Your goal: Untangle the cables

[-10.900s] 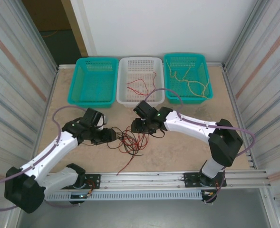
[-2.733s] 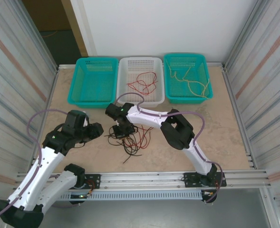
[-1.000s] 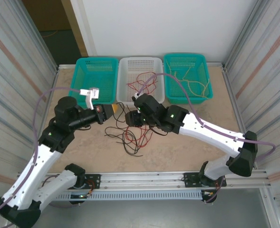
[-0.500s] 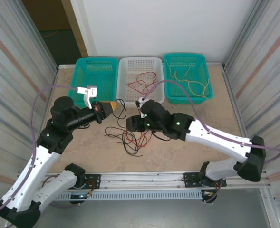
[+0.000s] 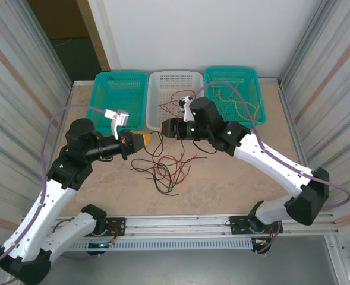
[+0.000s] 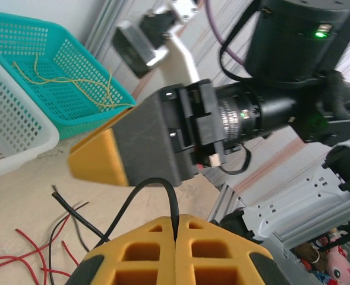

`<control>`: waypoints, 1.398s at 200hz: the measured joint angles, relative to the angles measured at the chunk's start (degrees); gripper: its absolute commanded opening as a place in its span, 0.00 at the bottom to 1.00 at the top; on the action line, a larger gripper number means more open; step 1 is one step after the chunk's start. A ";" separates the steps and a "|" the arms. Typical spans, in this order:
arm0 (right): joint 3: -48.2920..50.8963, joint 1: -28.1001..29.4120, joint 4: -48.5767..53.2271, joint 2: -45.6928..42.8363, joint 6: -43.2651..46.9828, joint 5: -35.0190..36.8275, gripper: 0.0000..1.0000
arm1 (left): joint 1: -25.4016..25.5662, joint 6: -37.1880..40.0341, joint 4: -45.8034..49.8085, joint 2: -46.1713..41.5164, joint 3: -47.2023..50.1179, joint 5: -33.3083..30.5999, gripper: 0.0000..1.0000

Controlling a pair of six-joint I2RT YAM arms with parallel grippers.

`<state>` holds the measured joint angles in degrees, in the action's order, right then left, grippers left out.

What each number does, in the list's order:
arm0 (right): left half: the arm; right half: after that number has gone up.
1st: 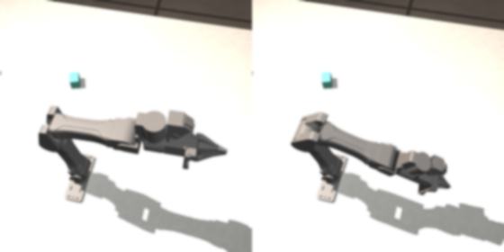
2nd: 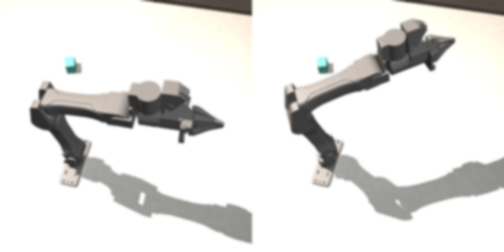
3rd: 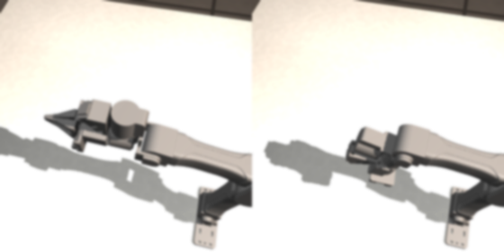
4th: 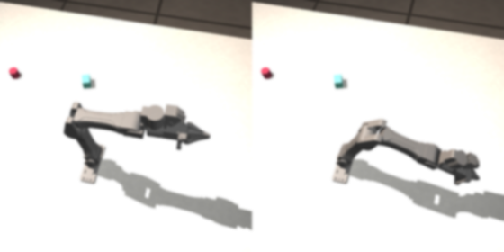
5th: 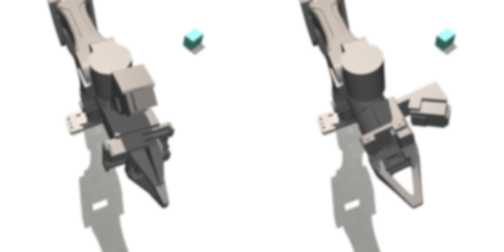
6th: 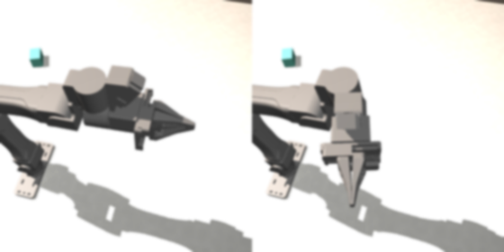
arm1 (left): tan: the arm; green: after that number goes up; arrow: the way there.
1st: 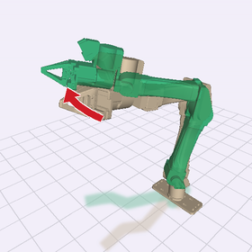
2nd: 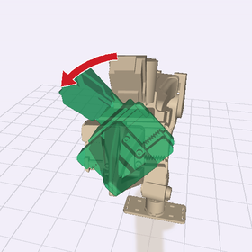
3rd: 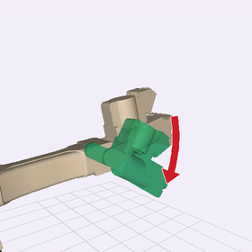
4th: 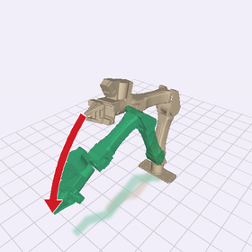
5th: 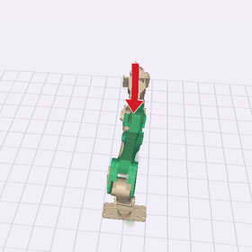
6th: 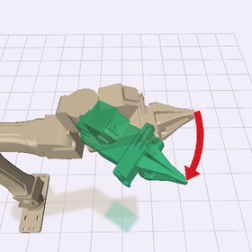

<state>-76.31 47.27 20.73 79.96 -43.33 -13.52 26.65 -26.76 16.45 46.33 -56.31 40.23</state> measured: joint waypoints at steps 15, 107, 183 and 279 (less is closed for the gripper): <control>0.07 0.00 -0.44 1.09 -0.90 -2.93 0.43 | 0.00 0.20 0.00 0.00 -0.09 0.70 0.00; 7.08 -0.02 -10.01 1.18 -7.45 -10.34 0.02 | 0.00 1.99 0.46 -0.26 -0.79 -0.92 0.00; 22.01 0.42 -23.85 -10.62 -19.17 1.18 0.01 | 0.09 -1.16 -2.47 -8.83 5.33 -24.37 0.00; 20.20 7.15 -12.11 -11.82 -17.70 11.76 0.45 | -5.79 -6.05 -7.61 2.05 -2.95 -30.80 0.00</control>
<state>-56.12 54.41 8.62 68.14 -61.04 -1.76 20.86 -32.82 8.84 48.38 -59.27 9.43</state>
